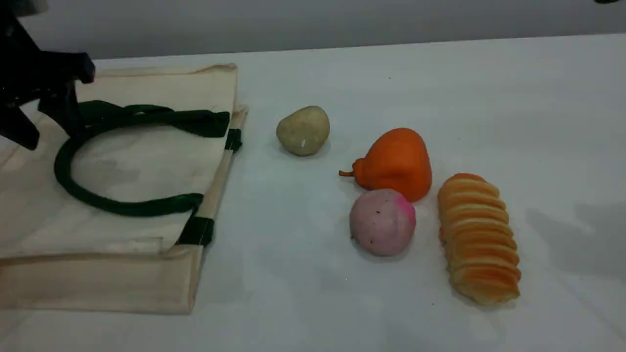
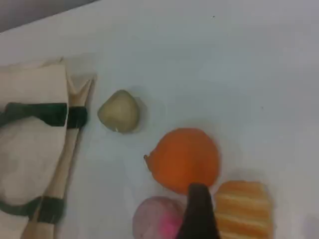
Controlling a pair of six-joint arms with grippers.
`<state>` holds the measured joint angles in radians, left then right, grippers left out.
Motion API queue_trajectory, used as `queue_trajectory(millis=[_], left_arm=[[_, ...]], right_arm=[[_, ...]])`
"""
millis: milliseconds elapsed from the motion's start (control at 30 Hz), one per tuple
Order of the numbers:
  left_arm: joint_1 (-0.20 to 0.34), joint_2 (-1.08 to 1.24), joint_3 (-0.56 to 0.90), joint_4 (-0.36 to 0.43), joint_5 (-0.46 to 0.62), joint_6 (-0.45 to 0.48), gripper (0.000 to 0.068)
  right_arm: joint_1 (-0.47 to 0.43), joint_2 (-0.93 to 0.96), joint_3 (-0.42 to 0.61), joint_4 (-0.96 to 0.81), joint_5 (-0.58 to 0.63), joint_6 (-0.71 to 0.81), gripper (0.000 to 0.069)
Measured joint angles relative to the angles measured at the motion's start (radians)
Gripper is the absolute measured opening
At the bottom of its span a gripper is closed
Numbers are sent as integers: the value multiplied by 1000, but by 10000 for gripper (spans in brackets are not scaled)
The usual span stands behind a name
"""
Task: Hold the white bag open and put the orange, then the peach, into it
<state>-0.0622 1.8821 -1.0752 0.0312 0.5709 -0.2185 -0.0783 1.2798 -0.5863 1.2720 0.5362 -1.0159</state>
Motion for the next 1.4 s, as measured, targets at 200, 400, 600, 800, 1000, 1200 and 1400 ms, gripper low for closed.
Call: queue_trajectory(millis=[200, 400, 600, 800, 1000, 1200, 1400], left_arm=[[0, 62, -31, 4, 4, -2, 433], [0, 94, -56, 42, 47, -6, 433], [0, 104, -56, 131, 36, -100, 433], [0, 132, -56, 107, -40, -110, 433], [0, 189, -56, 101, -60, -105, 433], [0, 252, -56, 98, -60, -104, 424], [-1, 257, -57, 90, -63, -104, 247]], right_arm=[[0, 20, 0, 41, -1, -58, 500], [0, 20, 0, 41, -4, -71, 500], [0, 20, 0, 41, -4, -85, 500], [0, 20, 0, 45, -4, -85, 500], [0, 20, 0, 50, -4, -85, 500], [0, 20, 0, 50, -4, -85, 500], [0, 20, 0, 55, -8, -86, 500]])
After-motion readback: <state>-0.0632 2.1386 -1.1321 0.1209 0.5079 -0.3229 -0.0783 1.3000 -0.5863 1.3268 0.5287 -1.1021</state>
